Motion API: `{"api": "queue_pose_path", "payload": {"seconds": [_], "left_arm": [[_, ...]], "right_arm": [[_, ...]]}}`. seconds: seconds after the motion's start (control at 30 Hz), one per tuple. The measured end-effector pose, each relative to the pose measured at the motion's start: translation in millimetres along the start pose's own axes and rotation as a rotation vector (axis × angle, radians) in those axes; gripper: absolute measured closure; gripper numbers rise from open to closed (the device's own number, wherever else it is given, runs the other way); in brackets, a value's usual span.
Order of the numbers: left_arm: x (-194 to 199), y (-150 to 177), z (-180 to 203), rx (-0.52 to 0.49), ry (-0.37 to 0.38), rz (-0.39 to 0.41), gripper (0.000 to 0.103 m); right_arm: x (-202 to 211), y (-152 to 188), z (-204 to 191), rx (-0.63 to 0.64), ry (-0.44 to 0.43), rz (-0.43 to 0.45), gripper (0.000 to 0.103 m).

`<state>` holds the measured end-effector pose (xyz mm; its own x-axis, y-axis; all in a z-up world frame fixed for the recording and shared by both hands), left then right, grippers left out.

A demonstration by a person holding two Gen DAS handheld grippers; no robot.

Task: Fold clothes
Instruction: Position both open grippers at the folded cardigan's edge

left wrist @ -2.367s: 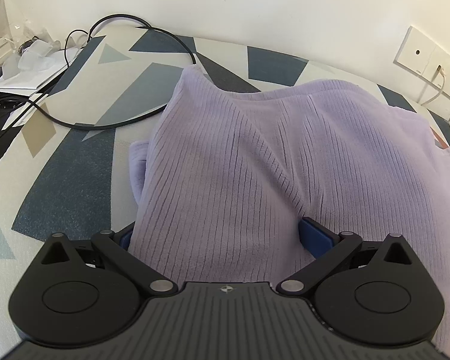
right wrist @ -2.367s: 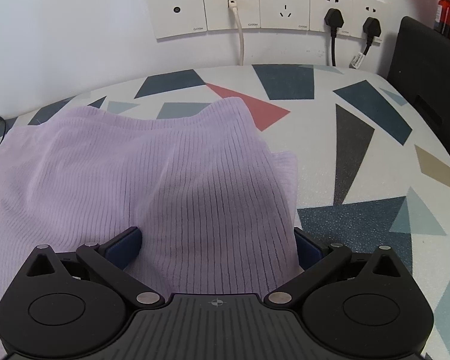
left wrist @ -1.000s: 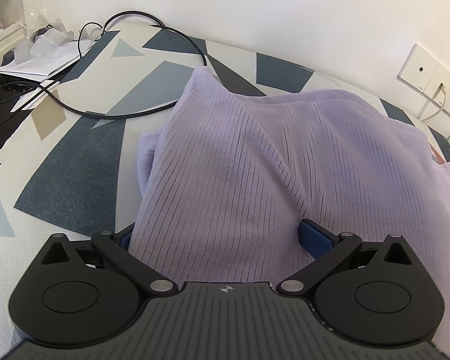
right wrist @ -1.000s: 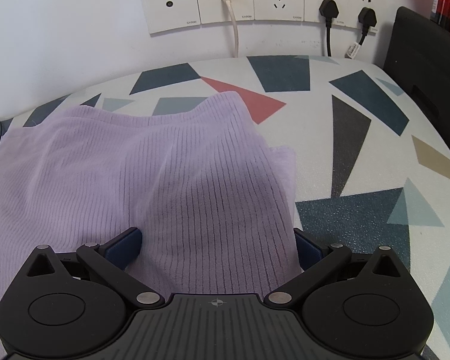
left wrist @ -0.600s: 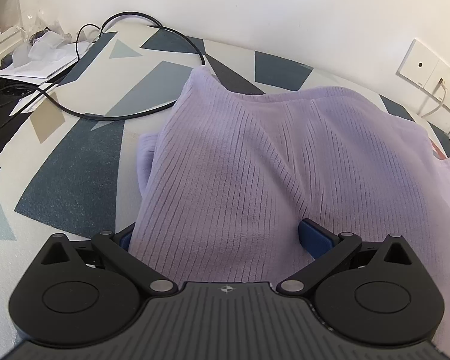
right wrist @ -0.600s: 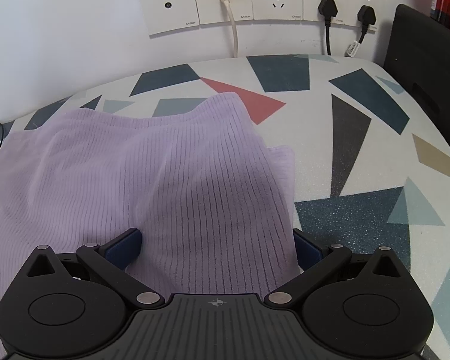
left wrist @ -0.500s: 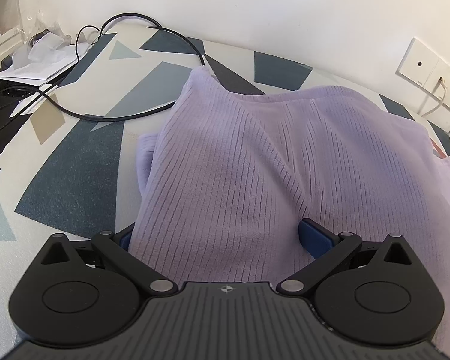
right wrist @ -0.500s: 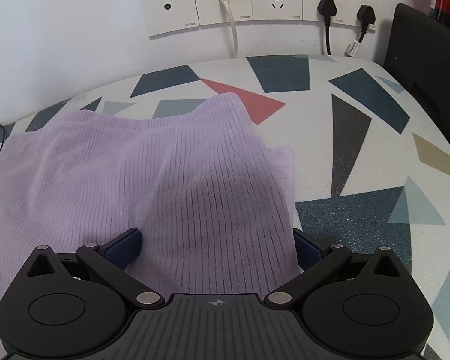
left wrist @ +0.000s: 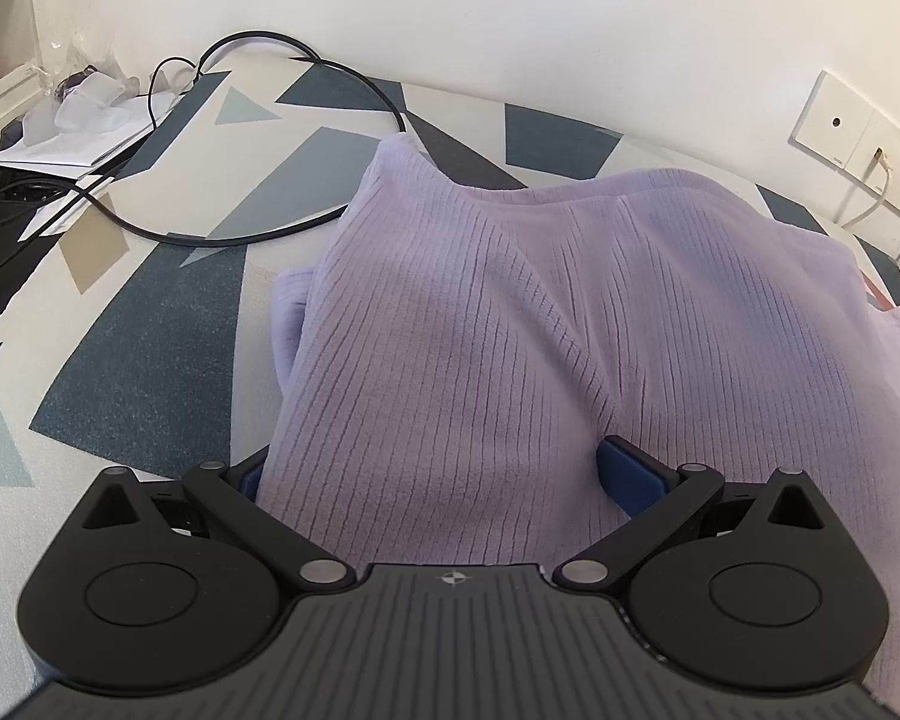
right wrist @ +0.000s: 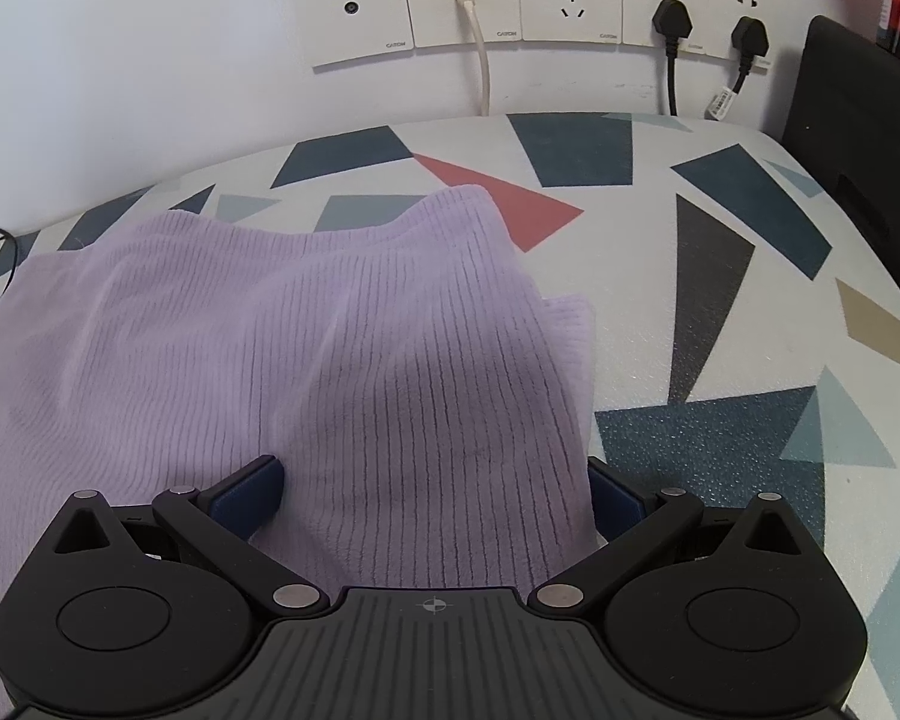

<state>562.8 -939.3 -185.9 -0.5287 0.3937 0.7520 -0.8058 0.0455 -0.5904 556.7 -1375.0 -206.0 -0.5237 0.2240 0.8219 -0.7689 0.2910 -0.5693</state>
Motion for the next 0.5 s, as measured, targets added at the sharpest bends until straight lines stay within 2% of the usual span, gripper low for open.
{"api": "queue_pose_path", "payload": {"seconds": [0.2, 0.5], "left_arm": [[0.8, -3.3, -3.0, 0.008, 0.021, -0.025, 0.000], [-2.1, -10.8, -7.0, -0.039, 0.069, -0.081, 0.000]], "right_arm": [[-0.7, -0.6, 0.1, 0.007, -0.004, -0.001, 0.001], [0.9, 1.7, 1.5, 0.006, -0.021, 0.020, 0.001]]}}
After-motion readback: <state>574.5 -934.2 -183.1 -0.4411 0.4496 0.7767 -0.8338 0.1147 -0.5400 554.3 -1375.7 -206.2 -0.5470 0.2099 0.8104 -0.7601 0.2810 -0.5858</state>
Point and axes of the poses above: each gripper's, at about its wrist camera, not at the fingertips, and x roughly against the way its jaws point, z to its right, y to its underside, the point moved 4 cm from there along -x, roughly the way its jaws point, and after that the axes turned 12 degrees about y, right-handed, at the moved point
